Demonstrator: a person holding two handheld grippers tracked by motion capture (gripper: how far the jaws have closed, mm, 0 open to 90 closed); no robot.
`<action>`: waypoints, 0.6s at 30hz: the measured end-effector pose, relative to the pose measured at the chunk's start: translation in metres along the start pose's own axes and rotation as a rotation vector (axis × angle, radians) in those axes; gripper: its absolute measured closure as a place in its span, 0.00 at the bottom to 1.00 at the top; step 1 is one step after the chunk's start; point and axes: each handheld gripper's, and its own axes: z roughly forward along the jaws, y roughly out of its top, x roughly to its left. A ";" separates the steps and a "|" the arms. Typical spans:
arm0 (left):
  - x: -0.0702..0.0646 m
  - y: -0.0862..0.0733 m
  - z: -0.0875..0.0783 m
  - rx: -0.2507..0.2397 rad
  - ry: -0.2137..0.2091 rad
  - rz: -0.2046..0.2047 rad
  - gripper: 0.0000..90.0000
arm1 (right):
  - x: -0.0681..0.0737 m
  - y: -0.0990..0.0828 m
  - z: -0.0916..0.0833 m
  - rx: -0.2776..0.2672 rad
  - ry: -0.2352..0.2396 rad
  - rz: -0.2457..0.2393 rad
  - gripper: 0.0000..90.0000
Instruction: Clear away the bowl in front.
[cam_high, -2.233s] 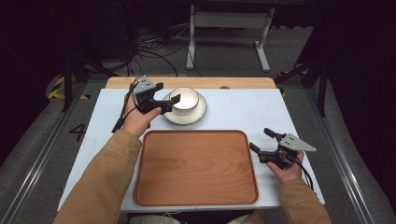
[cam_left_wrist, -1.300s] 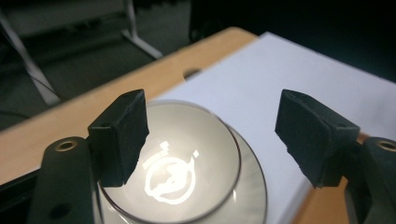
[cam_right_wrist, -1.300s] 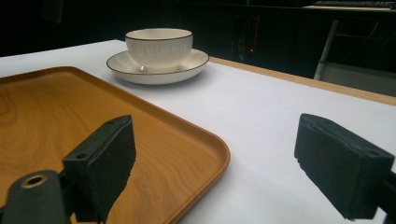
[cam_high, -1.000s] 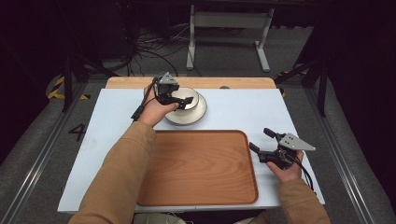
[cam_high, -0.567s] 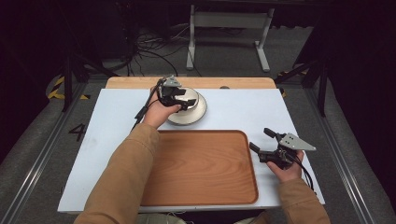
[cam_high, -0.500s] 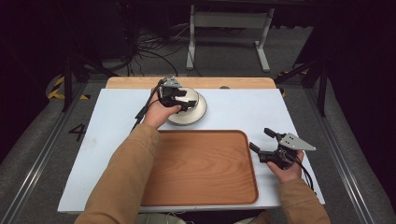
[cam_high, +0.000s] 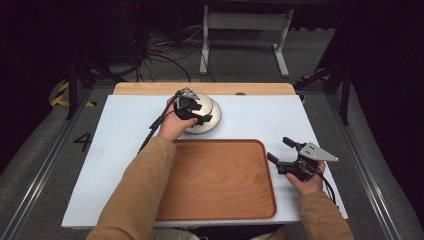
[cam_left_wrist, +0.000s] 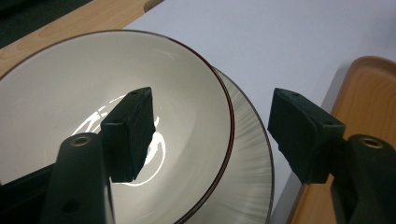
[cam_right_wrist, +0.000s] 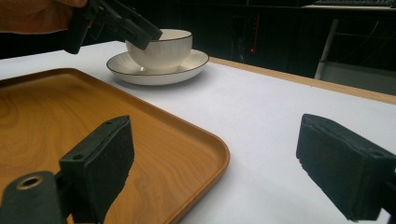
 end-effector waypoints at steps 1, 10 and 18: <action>-0.001 -0.001 0.001 0.009 0.005 0.000 0.37 | 0.000 0.000 0.000 0.000 0.000 0.000 0.13; -0.006 -0.001 0.006 0.074 0.070 0.073 0.50 | 0.000 0.000 0.000 0.000 0.001 0.002 0.13; -0.012 0.000 0.011 0.108 0.087 0.128 0.67 | 0.000 0.000 0.000 0.001 0.002 0.001 0.13</action>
